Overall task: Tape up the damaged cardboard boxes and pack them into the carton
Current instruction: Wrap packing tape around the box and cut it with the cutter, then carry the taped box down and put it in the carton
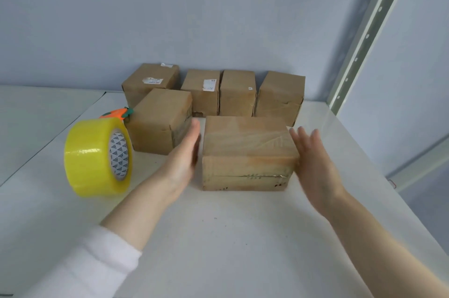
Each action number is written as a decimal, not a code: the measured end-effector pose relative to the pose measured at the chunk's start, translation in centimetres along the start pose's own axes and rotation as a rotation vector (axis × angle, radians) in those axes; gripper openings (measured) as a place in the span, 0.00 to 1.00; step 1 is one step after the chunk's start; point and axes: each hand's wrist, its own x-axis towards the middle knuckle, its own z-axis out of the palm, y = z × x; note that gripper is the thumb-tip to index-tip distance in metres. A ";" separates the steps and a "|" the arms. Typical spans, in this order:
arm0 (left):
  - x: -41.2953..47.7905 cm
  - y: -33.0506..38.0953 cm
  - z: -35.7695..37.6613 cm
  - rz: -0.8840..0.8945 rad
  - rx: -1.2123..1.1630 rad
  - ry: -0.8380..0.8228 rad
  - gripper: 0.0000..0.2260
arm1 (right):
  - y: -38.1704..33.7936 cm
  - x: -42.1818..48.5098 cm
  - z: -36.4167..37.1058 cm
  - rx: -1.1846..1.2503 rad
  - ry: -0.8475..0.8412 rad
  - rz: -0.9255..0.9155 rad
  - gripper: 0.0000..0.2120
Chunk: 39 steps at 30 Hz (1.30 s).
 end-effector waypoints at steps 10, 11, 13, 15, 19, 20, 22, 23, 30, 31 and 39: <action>1.1 1.5 0.6 -0.137 -0.086 0.040 0.14 | -1.2 1.8 0.0 0.176 -0.089 0.113 0.19; 1.4 1.6 0.8 -0.132 -0.041 0.044 0.14 | -1.4 2.0 0.1 0.166 -0.100 0.109 0.18; 1.7 1.9 0.9 -0.009 0.034 0.046 0.19 | -1.7 1.9 0.3 0.181 -0.128 -0.012 0.18; 1.5 2.4 0.3 0.213 0.147 0.020 0.24 | -2.3 1.3 -0.1 0.156 -0.136 -0.227 0.26; 0.1 1.9 -1.3 0.462 0.655 -0.093 0.29 | -2.3 -0.1 -0.9 -0.266 -0.143 -0.425 0.31; -0.3 1.5 -1.5 0.466 0.764 -0.080 0.27 | -2.1 -0.3 -0.9 -0.383 -0.124 -0.448 0.28; -0.9 1.6 -1.2 0.488 0.887 -0.021 0.21 | -2.5 -0.6 -0.6 -0.526 -0.040 -0.497 0.19; -0.8 2.2 -0.9 0.512 0.924 0.004 0.21 | -3.2 -0.5 -0.2 -0.563 0.011 -0.527 0.15; 3.9 5.6 2.9 0.514 1.474 -0.112 0.25 | -6.9 2.9 3.0 -1.261 -0.175 -0.461 0.25; 4.3 5.1 2.9 0.450 1.553 -0.151 0.25 | -6.5 3.1 3.0 -1.365 -0.229 -0.425 0.26; 4.0 6.0 2.2 0.329 1.354 -0.318 0.31 | -6.9 3.7 1.8 -1.393 -0.411 -0.400 0.37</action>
